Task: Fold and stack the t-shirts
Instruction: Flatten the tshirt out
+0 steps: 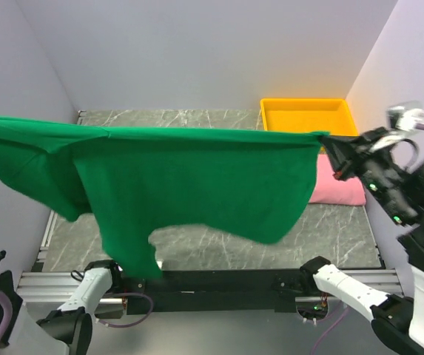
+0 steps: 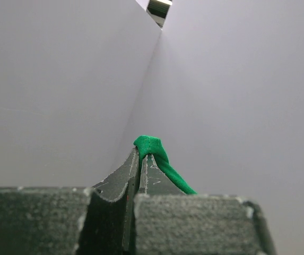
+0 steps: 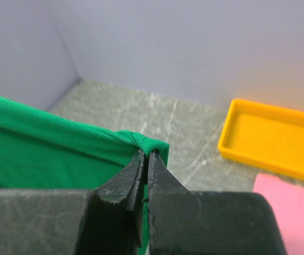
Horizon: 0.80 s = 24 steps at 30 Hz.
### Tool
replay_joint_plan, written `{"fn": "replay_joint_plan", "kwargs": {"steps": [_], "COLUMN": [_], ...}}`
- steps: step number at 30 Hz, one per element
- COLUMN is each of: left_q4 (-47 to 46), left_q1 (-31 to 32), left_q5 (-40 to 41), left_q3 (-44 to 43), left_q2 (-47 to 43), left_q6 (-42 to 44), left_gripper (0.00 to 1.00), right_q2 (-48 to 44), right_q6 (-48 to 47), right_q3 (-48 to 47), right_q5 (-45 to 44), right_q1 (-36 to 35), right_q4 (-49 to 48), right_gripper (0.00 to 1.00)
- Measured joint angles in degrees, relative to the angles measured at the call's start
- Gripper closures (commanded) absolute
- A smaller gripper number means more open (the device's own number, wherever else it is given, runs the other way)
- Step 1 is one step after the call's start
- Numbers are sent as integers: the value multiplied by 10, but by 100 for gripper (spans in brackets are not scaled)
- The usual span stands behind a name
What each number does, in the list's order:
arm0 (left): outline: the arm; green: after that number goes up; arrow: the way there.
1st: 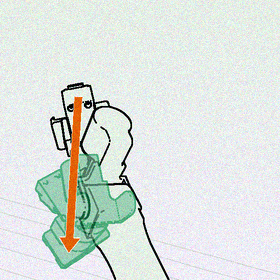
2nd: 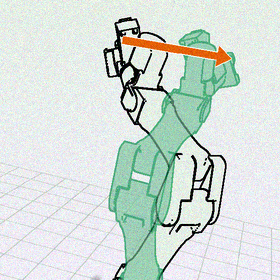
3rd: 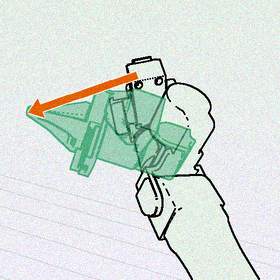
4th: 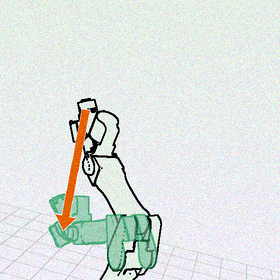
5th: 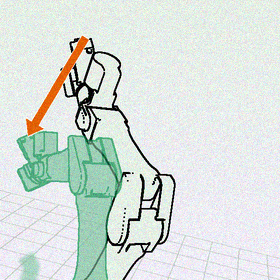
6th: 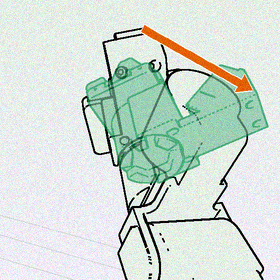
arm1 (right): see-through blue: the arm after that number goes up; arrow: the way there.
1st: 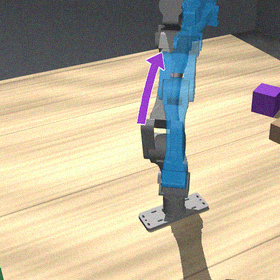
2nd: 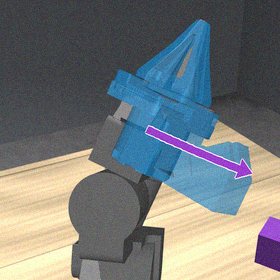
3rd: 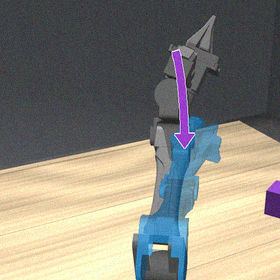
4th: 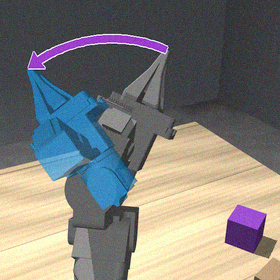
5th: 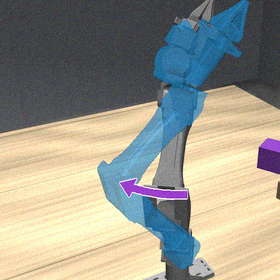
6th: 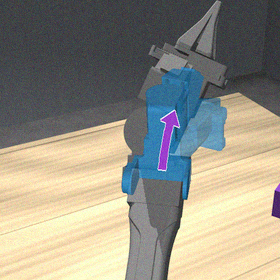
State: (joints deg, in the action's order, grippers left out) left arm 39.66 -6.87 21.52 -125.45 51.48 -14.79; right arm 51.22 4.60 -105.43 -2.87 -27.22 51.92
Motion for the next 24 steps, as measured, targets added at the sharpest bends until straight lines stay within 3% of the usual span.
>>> {"fn": "replay_joint_plan", "kwargs": {"steps": [4, 9, 16, 24], "left_q4": [-31, -130, -247, -292], "left_q1": [12, 14, 57, 68], "left_q5": [-18, -87, -118, -148], "left_q3": [52, 238, 418, 421], "left_q2": [21, 80, 348, 594], "left_q6": [19, 18, 20, -7], "left_gripper": [99, 99, 99, 99], "right_q2": [19, 66, 243, 463], "right_q6": [-4, -16, -54, -97], "right_q3": [74, 207, 316, 303], "right_q5": [-1, -42, -122, -106], "right_q1": [0, 3, 23, 92], "right_q4": [-6, -58, -166, -309], "right_gripper": [100, 100, 100, 100]}}
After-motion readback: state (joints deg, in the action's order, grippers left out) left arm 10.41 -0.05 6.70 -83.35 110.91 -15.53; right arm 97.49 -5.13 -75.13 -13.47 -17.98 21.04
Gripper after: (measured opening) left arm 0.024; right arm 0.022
